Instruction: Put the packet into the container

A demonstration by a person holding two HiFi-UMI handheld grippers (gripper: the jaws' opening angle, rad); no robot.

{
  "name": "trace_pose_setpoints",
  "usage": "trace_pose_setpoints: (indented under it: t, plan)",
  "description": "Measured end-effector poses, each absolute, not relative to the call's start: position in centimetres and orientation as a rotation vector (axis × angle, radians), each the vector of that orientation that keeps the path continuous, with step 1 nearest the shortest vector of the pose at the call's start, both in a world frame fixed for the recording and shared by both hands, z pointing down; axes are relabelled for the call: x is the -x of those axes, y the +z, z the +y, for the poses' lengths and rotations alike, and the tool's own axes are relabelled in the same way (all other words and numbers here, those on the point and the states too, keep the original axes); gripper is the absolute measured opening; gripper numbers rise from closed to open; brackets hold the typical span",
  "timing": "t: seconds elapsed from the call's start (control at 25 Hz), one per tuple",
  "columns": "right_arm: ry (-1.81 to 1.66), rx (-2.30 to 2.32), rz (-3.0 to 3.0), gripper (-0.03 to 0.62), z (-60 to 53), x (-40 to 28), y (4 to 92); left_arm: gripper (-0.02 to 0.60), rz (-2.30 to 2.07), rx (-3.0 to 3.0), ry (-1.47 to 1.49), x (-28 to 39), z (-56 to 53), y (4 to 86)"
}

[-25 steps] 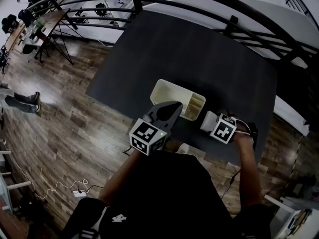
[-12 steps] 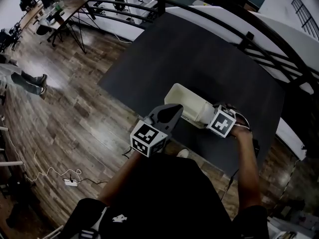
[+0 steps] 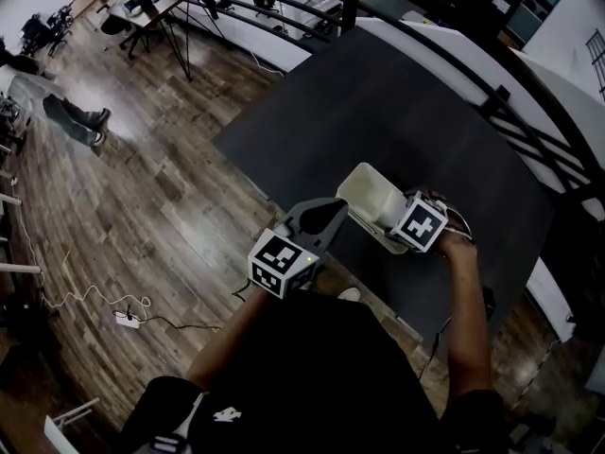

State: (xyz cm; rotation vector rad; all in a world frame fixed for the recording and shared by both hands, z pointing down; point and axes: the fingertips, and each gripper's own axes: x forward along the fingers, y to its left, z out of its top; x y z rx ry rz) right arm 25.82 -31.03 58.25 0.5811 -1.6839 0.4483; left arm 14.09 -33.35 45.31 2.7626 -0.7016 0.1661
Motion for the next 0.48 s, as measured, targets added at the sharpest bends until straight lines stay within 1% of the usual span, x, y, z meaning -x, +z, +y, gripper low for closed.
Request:
trace_pose_setpoints:
  t: [0.48]
  plan:
    - [0.428, -0.586, -1.713, 0.399, -34.3, -23.5, 60.0, 0.005, -0.836, -2.718, 0.176, -10.4, -33.8, 45.8]
